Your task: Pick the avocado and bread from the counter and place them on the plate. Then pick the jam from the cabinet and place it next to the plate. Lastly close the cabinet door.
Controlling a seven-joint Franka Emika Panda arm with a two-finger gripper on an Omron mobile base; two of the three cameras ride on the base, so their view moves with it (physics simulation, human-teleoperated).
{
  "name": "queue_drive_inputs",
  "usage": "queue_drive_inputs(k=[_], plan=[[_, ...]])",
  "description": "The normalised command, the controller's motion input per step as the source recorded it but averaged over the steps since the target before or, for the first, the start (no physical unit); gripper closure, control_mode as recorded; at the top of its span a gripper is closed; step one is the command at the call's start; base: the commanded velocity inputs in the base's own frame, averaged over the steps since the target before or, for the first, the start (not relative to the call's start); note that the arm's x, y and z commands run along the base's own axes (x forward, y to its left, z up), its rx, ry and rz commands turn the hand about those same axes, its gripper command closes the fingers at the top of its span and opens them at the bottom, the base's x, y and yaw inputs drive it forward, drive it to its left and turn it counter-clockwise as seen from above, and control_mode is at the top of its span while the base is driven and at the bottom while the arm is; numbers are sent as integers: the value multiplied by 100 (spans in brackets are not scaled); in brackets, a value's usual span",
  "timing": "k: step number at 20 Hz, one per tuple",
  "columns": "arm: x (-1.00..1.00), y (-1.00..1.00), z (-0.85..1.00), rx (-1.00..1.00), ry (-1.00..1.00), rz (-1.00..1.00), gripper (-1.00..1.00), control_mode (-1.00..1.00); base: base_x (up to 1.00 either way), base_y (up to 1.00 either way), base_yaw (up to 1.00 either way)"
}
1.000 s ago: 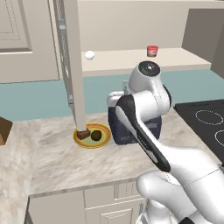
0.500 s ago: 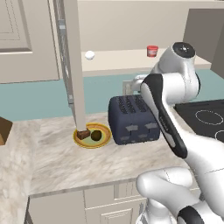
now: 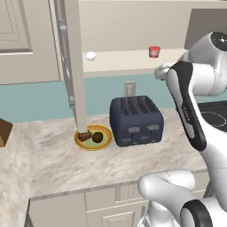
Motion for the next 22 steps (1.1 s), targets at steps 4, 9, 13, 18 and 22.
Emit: queue_drive_inputs(k=[4, 9, 13, 18, 22], plan=[[0, -55, 21, 0, -24, 0, -100, -100, 0, 0, 0], [1, -33, 32, 0, -18, 0, -100, -100, 0, 0, 0], [15, -17, 43, 0, -6, 0, -100, -100, 0, 0, 0], [29, -7, 31, 0, 0, -3, -100, -100, 0, 0, 0], [58, -1, 2, 1, 5, -2, -100, -100, 0, 0, 0]])
